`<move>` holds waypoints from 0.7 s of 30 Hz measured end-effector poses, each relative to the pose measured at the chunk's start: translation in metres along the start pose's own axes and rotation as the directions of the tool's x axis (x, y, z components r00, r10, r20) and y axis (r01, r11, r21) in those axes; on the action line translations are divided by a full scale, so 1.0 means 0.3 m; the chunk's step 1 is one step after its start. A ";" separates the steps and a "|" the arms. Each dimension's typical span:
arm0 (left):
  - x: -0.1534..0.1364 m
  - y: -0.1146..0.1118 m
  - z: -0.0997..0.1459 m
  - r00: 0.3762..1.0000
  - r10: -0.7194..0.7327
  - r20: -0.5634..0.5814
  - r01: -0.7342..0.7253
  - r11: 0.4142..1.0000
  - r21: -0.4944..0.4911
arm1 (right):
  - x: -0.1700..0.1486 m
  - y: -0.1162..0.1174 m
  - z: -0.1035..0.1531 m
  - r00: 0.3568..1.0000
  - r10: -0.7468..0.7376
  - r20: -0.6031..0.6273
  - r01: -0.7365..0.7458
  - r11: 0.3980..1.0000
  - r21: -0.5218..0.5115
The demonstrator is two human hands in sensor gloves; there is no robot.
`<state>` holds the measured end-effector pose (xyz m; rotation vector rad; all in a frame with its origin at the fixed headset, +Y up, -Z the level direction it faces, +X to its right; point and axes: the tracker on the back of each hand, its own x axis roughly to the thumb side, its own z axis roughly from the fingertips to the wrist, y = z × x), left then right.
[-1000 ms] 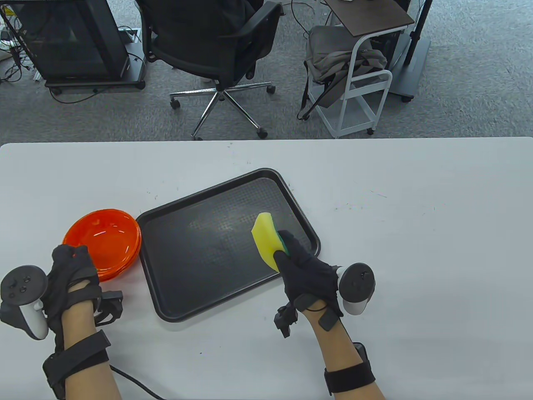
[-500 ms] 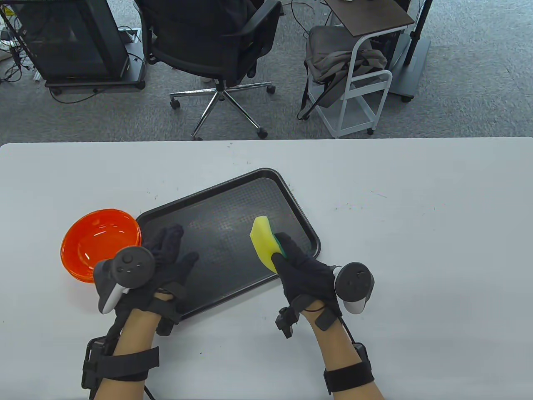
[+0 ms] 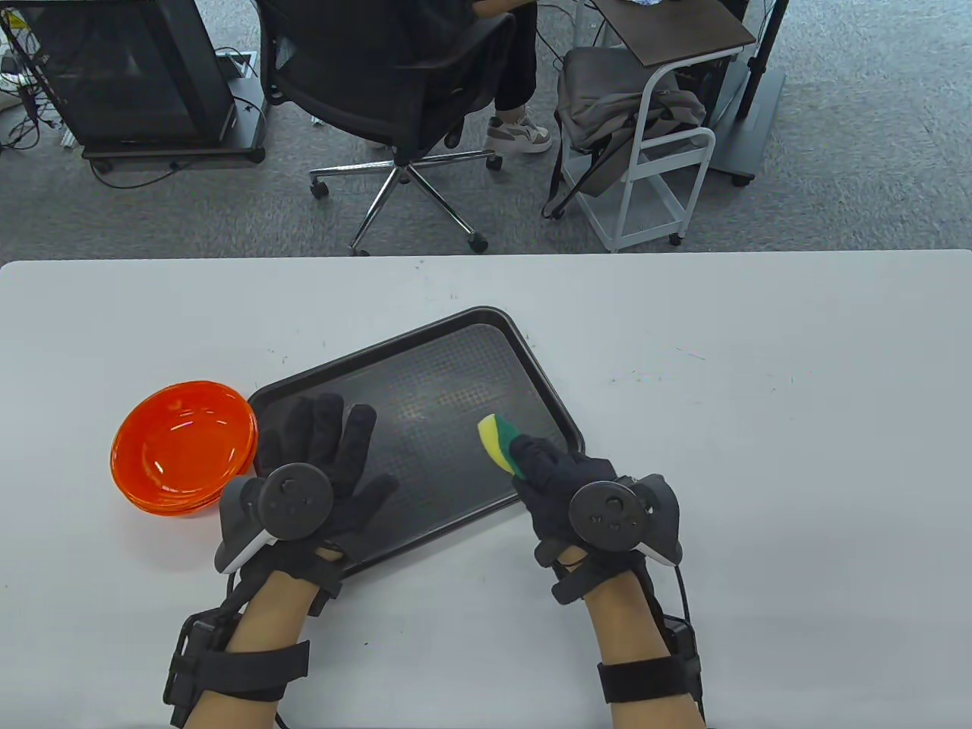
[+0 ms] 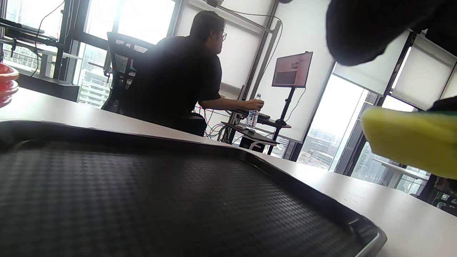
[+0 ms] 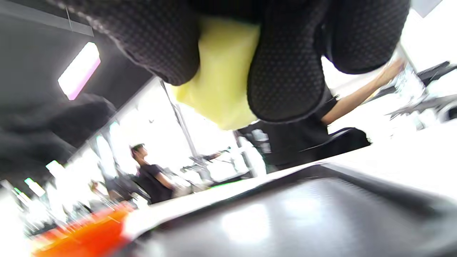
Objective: Wipe bowl with sponge
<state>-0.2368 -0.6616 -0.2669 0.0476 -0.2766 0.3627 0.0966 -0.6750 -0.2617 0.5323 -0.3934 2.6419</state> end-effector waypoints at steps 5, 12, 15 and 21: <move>-0.001 -0.003 0.000 1.000 0.029 0.005 -0.029 1.000 -0.007 | -0.137 -0.036 0.034 0.913 0.330 -0.240 -0.317 0.944 0.092; -0.004 -0.008 -0.001 0.997 0.072 0.014 -0.072 0.997 -0.022 | -0.301 0.036 0.109 0.793 0.391 -0.467 -0.252 0.908 0.334; -0.006 -0.009 0.001 0.996 0.091 0.012 -0.091 0.995 -0.028 | -0.324 0.083 0.122 0.781 0.379 -0.496 -0.137 0.879 0.456; -0.018 -0.003 0.002 0.993 0.119 0.004 -0.119 0.993 -0.023 | -0.330 0.094 0.124 0.780 0.312 -0.543 -0.027 0.883 0.469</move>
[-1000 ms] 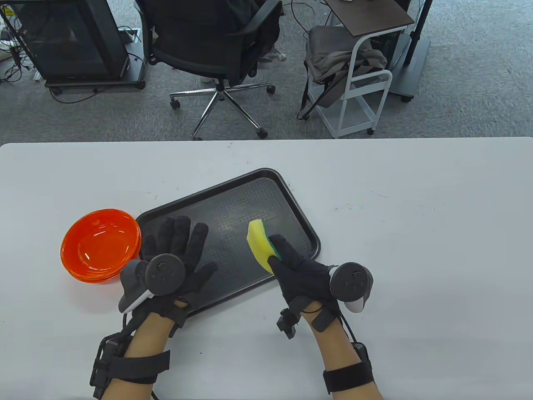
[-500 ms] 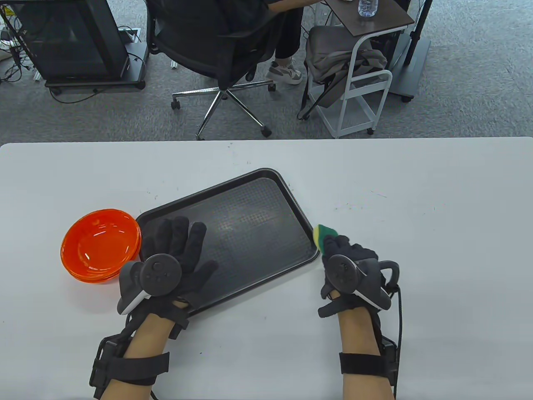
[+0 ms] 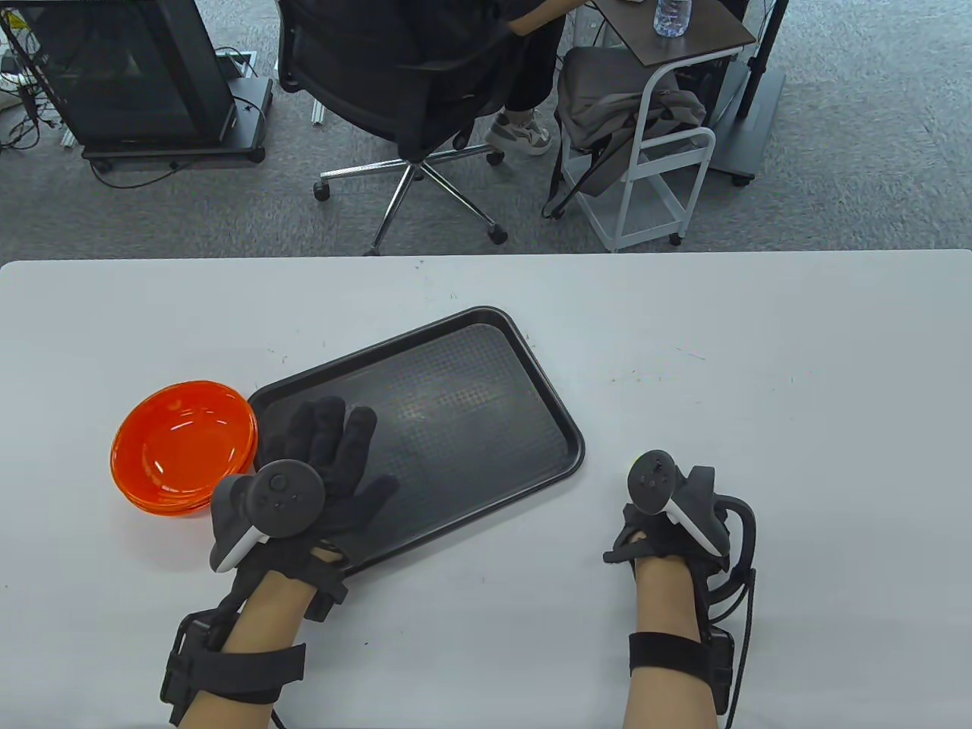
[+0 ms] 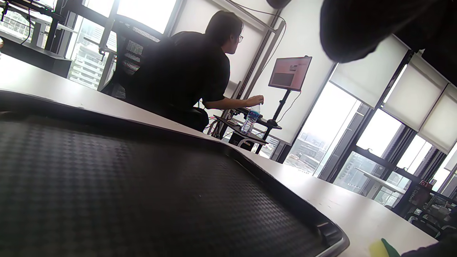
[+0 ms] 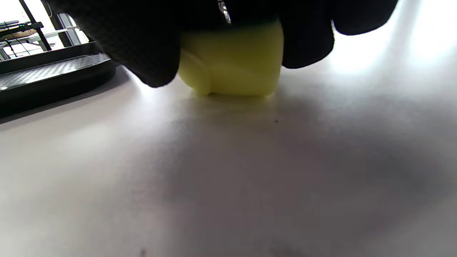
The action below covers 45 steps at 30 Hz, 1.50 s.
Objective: Wipe bowl with sponge
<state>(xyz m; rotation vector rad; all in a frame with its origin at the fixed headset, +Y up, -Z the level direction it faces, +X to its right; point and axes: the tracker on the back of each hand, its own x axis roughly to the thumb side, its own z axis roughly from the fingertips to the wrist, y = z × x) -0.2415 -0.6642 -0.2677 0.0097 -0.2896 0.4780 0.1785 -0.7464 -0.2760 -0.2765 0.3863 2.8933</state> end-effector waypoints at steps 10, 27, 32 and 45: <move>-0.009 0.009 0.003 1.000 0.019 -0.014 -0.019 1.000 0.007 | 0.004 -0.001 0.007 0.997 -0.070 -0.020 0.070 0.998 0.001; -0.009 0.009 0.004 0.999 0.022 -0.027 -0.022 1.000 -0.001 | 0.162 -0.112 0.097 0.983 -0.040 0.182 0.081 0.971 -0.223; -0.009 0.006 0.003 0.999 0.019 -0.031 -0.019 1.000 -0.008 | 0.199 -0.129 0.120 0.971 -0.038 0.236 0.097 0.965 -0.244; -0.008 0.001 0.001 0.999 0.014 -0.038 -0.015 1.000 -0.017 | 0.289 -0.120 0.156 0.909 -0.071 0.412 0.147 0.977 -0.157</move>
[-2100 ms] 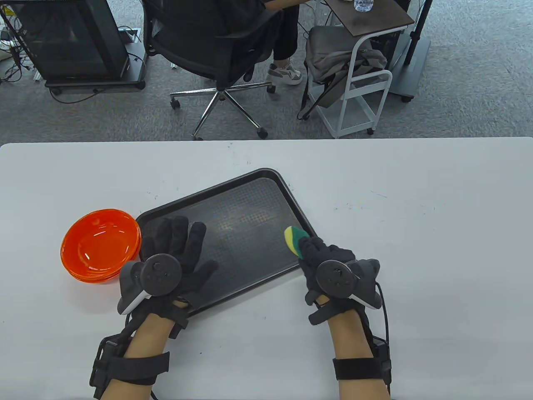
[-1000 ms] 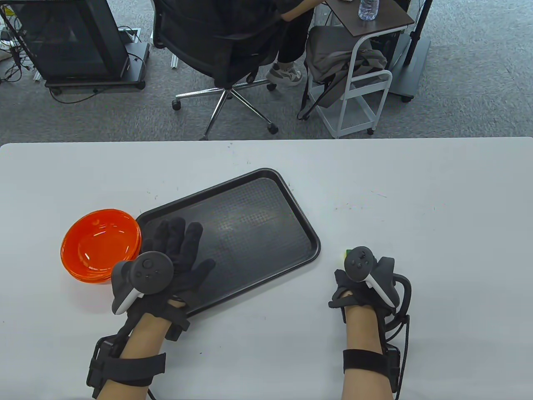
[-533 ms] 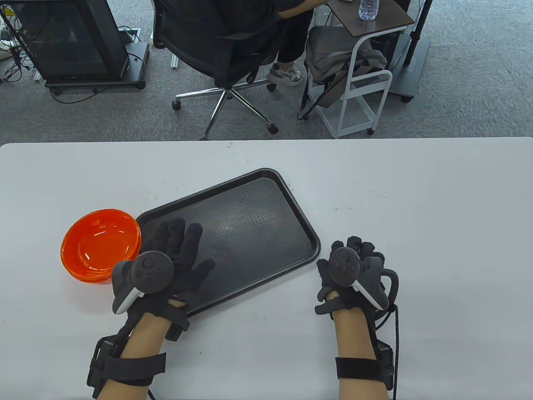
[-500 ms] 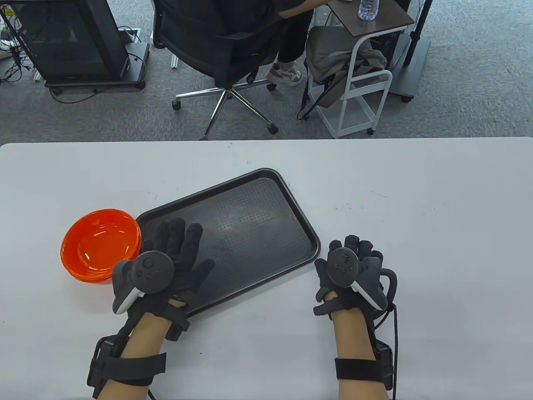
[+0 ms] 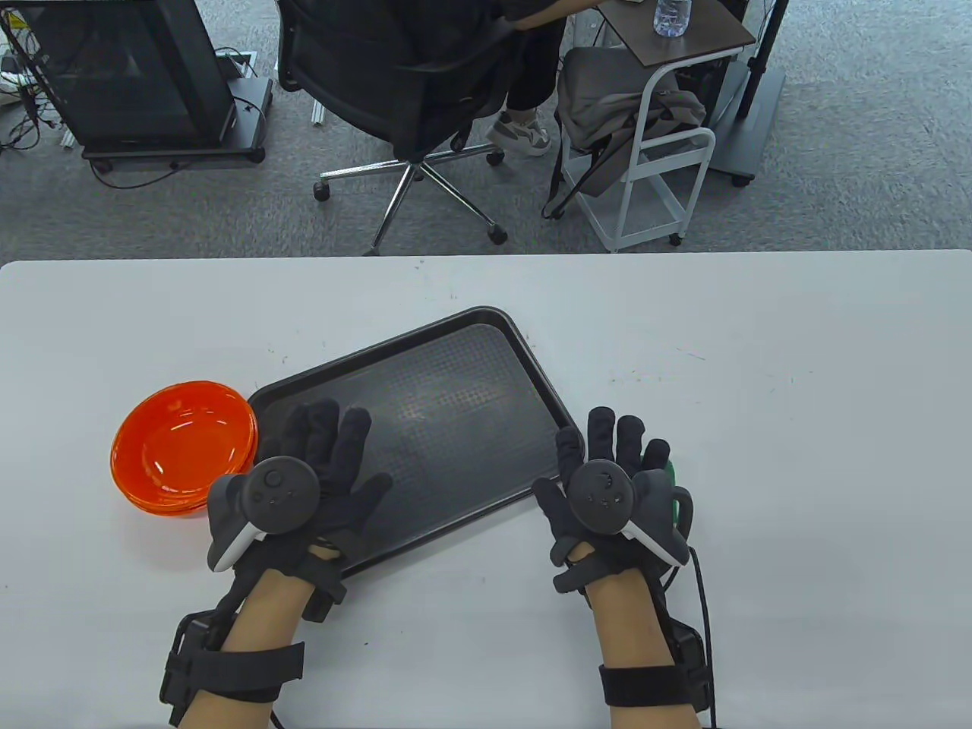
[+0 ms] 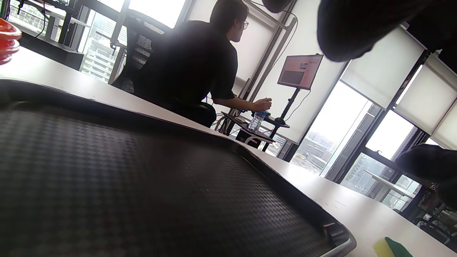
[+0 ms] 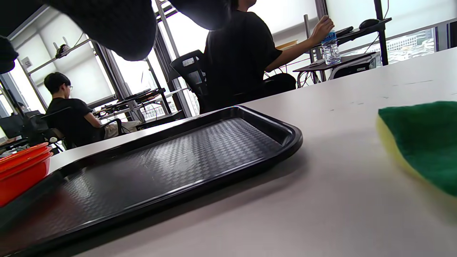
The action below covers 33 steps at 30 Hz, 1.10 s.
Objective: Wipe bowl with sponge
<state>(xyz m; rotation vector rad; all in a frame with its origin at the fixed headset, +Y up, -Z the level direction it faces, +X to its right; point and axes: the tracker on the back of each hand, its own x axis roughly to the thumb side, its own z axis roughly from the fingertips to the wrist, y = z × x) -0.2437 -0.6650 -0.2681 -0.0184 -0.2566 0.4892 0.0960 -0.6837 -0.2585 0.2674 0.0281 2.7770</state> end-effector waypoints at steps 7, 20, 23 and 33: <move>0.001 -0.002 -0.001 1.000 -0.004 -0.001 0.004 1.000 -0.003 | 0.061 0.015 -0.003 0.994 0.053 0.094 -0.056 0.998 0.028; 0.000 -0.006 -0.002 1.000 -0.008 -0.006 0.008 1.000 -0.011 | 0.182 0.009 0.013 0.954 0.110 0.280 -0.096 0.993 -0.063; 0.000 -0.008 -0.003 1.000 -0.012 -0.009 0.012 1.000 -0.014 | 0.207 0.005 0.020 0.944 0.120 0.308 -0.097 0.991 -0.088; -0.001 -0.009 -0.002 1.000 -0.018 -0.020 0.018 1.000 -0.019 | 0.231 0.002 0.027 0.934 0.131 0.331 -0.097 0.988 -0.117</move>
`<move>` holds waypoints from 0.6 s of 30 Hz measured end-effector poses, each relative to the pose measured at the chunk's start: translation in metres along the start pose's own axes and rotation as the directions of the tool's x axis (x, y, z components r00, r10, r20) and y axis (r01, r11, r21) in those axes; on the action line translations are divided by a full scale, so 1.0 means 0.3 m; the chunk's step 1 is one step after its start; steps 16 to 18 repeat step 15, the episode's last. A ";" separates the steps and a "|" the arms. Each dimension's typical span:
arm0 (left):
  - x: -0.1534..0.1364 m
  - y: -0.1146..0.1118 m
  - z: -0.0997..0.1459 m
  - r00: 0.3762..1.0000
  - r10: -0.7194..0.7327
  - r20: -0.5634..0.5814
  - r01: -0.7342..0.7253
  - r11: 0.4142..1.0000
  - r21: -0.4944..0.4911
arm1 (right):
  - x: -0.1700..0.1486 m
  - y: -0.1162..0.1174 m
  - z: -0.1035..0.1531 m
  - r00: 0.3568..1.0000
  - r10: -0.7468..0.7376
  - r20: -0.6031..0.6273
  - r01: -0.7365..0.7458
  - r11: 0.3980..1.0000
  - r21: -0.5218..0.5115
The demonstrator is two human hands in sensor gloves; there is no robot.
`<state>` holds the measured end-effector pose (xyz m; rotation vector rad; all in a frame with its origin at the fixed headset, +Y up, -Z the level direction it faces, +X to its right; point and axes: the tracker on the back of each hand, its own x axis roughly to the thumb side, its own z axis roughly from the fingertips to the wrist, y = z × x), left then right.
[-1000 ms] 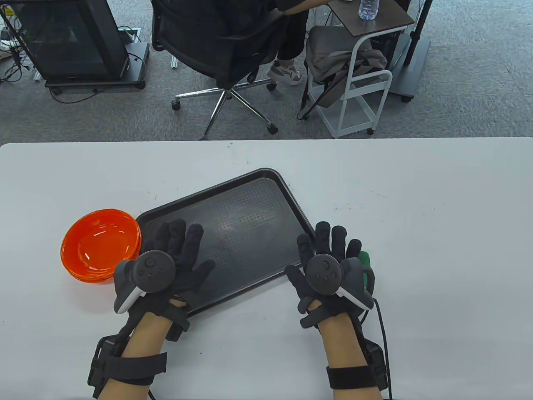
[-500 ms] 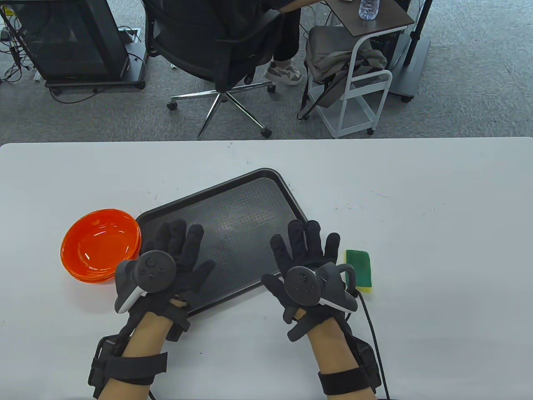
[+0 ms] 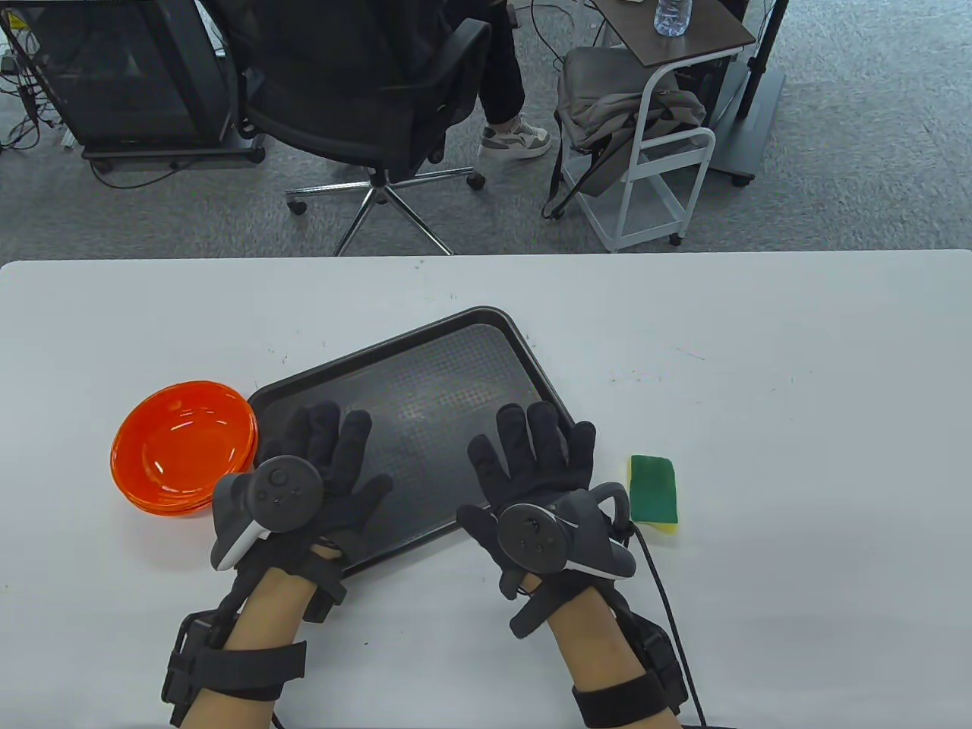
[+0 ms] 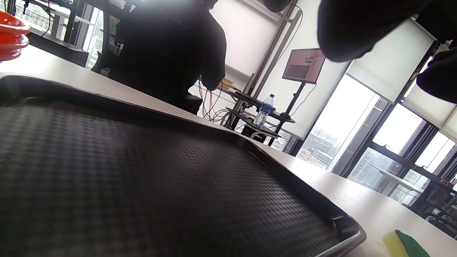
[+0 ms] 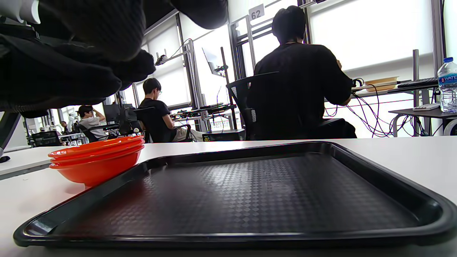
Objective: Wipe bowl with sponge
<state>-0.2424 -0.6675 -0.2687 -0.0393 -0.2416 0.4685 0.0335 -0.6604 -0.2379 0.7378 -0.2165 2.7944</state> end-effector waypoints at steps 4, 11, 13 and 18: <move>-0.001 0.000 0.000 1.000 0.000 -0.004 0.000 1.000 0.000 | 0.003 0.000 -0.001 1.000 0.002 0.004 -0.002 1.000 -0.002; -0.002 -0.002 -0.001 1.000 -0.001 -0.005 0.001 1.000 -0.005 | 0.003 0.000 0.000 1.000 -0.004 0.004 0.004 1.000 -0.007; -0.003 -0.002 -0.001 1.000 -0.001 -0.005 0.001 1.000 -0.006 | 0.002 0.000 0.000 1.000 -0.005 0.003 0.005 1.000 -0.009; -0.003 -0.002 -0.001 1.000 0.000 -0.005 0.000 1.000 -0.005 | 0.001 0.001 0.000 1.000 -0.008 0.001 0.008 1.000 -0.009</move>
